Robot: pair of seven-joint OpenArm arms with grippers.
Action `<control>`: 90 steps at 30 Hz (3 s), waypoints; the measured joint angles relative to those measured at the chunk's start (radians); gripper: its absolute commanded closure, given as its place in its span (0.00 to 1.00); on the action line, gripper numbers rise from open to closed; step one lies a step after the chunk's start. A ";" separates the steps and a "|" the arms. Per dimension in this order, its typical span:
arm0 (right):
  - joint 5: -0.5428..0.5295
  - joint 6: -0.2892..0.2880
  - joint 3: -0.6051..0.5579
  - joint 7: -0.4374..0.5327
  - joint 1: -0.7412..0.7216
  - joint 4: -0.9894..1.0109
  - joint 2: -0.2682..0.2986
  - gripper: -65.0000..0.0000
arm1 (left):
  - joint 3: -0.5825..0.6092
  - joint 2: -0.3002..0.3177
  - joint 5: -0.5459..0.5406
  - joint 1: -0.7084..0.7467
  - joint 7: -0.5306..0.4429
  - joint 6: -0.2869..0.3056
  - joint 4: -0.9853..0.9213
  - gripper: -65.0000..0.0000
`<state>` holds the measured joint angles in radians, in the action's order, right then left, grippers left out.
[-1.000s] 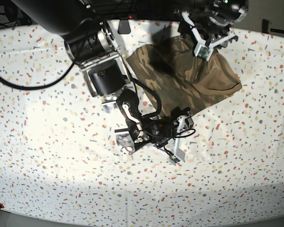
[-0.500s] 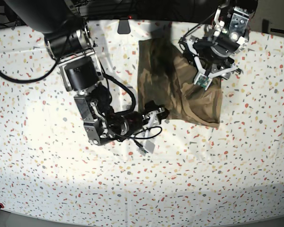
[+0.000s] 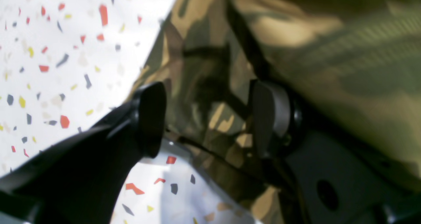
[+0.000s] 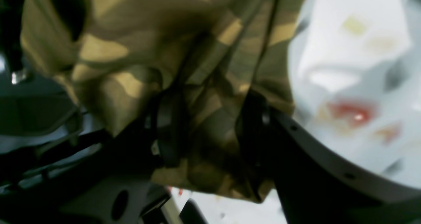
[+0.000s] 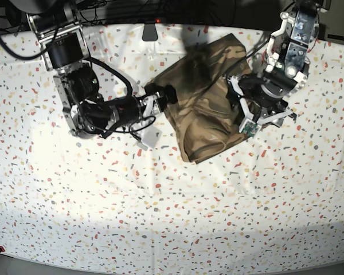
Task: Fold the T-shirt properly
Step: 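Drag the folded shirt with the left gripper to square its edges, then press and smooth the folded shirt with the left gripper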
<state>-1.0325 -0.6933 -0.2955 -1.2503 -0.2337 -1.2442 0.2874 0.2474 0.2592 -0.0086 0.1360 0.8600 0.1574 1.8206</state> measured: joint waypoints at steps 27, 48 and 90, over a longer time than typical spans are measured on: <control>0.008 0.000 0.627 0.060 0.009 -0.146 0.043 0.55 | 0.000 0.024 -0.116 0.260 0.087 0.082 0.411 0.39; -0.022 0.000 0.629 0.067 -0.002 -0.146 0.044 0.55 | -0.003 0.015 -0.059 0.293 -0.053 0.034 0.338 0.39; 0.031 0.000 0.629 0.095 -0.024 -0.146 0.045 0.55 | 0.109 -0.047 -0.219 -0.074 -0.237 0.204 0.194 0.39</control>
<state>-1.0012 -0.6930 0.3332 -1.1557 -0.2573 -1.3903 0.3321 0.3569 0.2127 -0.2272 0.0620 0.6235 0.3611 2.0144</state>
